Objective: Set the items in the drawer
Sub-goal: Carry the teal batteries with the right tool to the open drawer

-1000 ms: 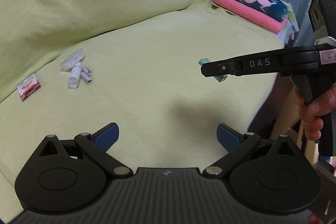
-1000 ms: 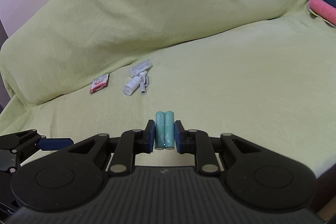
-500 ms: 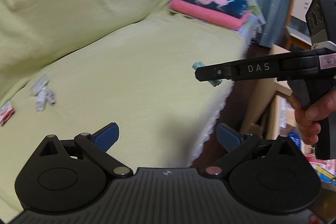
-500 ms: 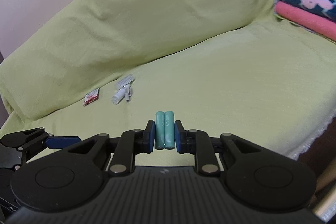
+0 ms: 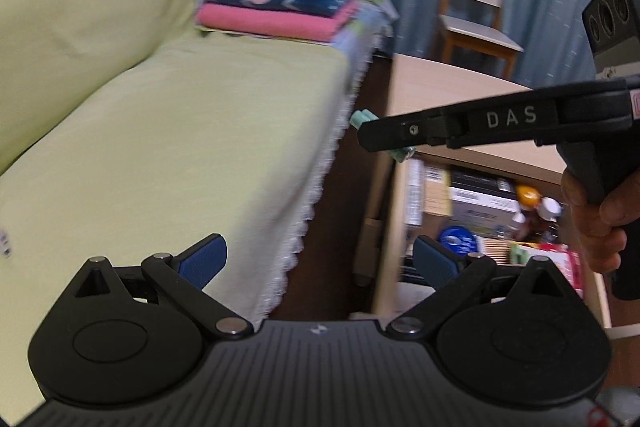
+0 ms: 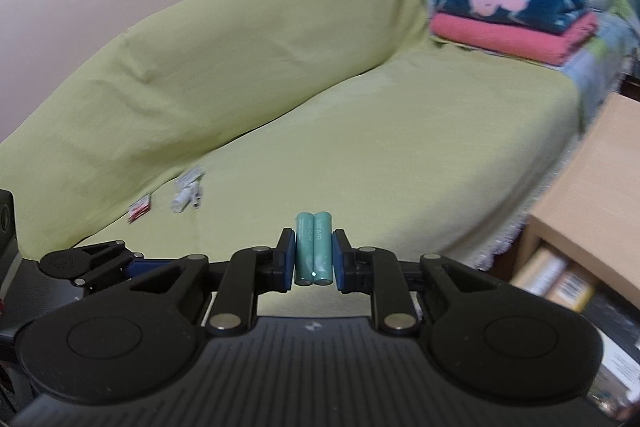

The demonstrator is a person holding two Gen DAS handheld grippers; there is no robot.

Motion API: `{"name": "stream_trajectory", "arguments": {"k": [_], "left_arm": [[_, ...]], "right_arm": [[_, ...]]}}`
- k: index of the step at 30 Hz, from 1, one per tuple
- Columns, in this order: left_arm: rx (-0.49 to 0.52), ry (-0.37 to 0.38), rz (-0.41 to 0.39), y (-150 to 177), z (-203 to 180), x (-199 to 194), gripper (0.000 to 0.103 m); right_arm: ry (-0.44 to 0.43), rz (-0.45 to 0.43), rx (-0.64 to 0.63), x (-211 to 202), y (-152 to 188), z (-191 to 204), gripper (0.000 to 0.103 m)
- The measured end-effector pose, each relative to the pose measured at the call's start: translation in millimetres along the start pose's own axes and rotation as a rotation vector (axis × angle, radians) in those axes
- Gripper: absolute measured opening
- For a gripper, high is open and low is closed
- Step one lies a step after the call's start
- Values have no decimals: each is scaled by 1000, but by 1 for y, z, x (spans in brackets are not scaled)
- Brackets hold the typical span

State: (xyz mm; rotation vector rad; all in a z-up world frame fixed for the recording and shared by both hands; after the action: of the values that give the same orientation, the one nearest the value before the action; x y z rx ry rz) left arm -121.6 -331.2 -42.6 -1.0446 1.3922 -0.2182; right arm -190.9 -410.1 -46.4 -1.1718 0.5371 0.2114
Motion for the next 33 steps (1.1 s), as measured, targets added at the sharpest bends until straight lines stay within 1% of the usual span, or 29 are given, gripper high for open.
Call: {"name": "stream_trajectory", "arguments": {"k": [6, 13, 24, 28, 33], "left_arm": [[77, 70, 13, 0, -41, 12, 100], [128, 103, 38, 3, -65, 25, 100], [180, 117, 83, 15, -87, 42, 100], [189, 121, 95, 20, -89, 44, 100], [188, 112, 119, 28, -83, 48, 100]], "right_arm": [[76, -5, 26, -36, 11, -29, 17], [115, 3, 62, -59, 28, -54, 17], [114, 23, 104, -60, 45, -81, 17], [118, 32, 118, -59, 50, -90, 17], [130, 74, 116, -49, 64, -104, 17]]}}
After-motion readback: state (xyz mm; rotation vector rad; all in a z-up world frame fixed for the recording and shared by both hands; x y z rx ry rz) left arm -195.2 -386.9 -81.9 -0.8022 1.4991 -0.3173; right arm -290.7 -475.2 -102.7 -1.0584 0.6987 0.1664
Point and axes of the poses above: each gripper's, at about its wrist camera, not at the fingertips, and x roughly the way its jaws point, z to its left, y to its underside, the point moved 5 cm from there along x, roughly the way its jaws point, and after that the axes turned 10 degrees about -x, right-handed, at the moved point
